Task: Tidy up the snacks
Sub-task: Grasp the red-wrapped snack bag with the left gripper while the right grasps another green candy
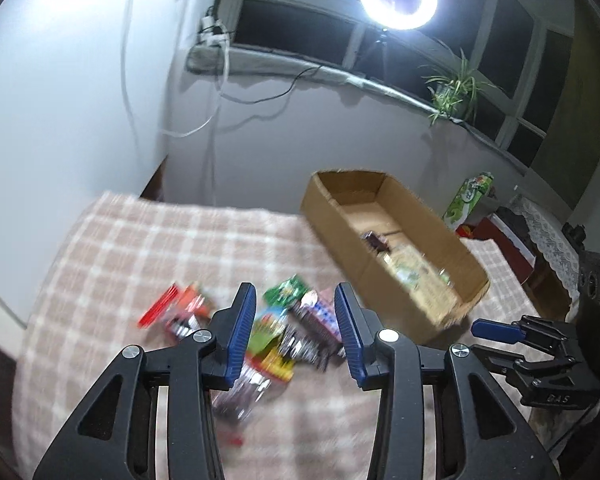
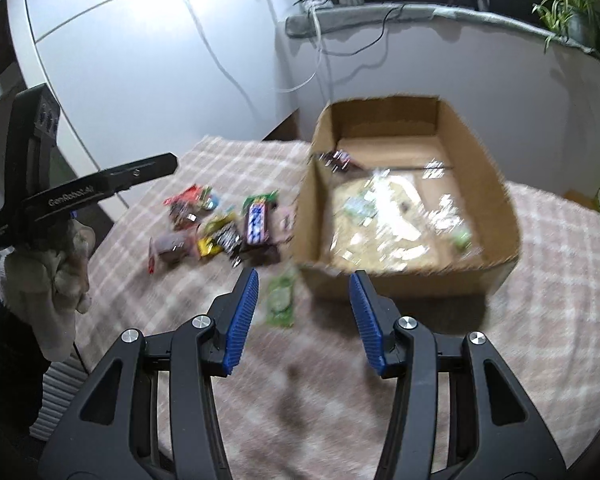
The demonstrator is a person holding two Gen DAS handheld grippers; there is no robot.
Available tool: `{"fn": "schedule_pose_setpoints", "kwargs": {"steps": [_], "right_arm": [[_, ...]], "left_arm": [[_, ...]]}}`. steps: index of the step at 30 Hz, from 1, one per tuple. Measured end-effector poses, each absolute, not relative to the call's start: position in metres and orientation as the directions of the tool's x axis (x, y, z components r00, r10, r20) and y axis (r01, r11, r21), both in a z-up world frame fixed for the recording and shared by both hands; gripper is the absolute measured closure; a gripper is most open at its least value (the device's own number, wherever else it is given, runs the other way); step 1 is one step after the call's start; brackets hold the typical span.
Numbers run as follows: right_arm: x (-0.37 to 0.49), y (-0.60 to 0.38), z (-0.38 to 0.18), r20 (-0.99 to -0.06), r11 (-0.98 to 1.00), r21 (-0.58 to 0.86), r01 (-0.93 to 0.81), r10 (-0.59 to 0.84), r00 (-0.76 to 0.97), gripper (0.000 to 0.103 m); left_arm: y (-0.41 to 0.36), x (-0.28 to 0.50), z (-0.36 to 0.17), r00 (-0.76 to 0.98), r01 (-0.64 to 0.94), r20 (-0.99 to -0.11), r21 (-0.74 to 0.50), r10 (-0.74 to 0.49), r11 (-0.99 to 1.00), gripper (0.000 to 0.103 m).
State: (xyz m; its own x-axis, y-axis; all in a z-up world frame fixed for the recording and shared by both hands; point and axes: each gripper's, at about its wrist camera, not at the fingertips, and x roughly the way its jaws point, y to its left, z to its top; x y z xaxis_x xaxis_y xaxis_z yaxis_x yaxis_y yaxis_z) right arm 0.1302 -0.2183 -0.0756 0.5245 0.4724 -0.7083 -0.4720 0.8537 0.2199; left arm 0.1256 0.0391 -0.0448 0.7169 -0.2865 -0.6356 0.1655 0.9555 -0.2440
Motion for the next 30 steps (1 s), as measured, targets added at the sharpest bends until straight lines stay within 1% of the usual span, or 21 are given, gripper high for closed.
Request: {"fn": "schedule_pose_setpoints", "kwargs": {"steps": [4, 6, 8, 11, 22, 29, 30], "right_arm": [[0.128, -0.208, -0.094, -0.734, 0.845, 0.239, -0.479, 0.480, 0.480, 0.053], [0.129, -0.203, -0.101, -0.746, 0.841, 0.247, -0.482, 0.482, 0.460, 0.053], [0.130, -0.199, -0.109, -0.756, 0.838, 0.258, -0.480, 0.485, 0.440, 0.053], [0.133, -0.193, -0.119, -0.767, 0.836, 0.273, -0.476, 0.488, 0.416, 0.053], [0.148, -0.172, -0.139, -0.799, 0.850, 0.250, -0.464, 0.452, 0.397, 0.054], [0.151, -0.157, -0.143, -0.808, 0.851, 0.212, -0.480, 0.429, 0.404, 0.057], [0.151, -0.155, -0.143, -0.810, 0.852, 0.201, -0.484, 0.422, 0.408, 0.060]], "left_arm": [[0.048, 0.115, -0.061, 0.693, 0.151, -0.668, -0.234, -0.272, 0.960, 0.061], [0.052, 0.113, -0.069, 0.678, 0.146, -0.686, -0.229, -0.266, 0.962, 0.049], [0.056, 0.110, -0.074, 0.671, 0.146, -0.694, -0.221, -0.261, 0.964, 0.048], [0.061, 0.109, -0.081, 0.659, 0.145, -0.708, -0.212, -0.254, 0.967, 0.042], [0.068, 0.114, -0.103, 0.618, 0.145, -0.748, -0.195, -0.243, 0.970, 0.041], [0.064, 0.122, -0.112, 0.597, 0.164, -0.762, -0.192, -0.252, 0.968, 0.041], [0.062, 0.122, -0.113, 0.596, 0.167, -0.763, -0.189, -0.252, 0.968, 0.041]]}}
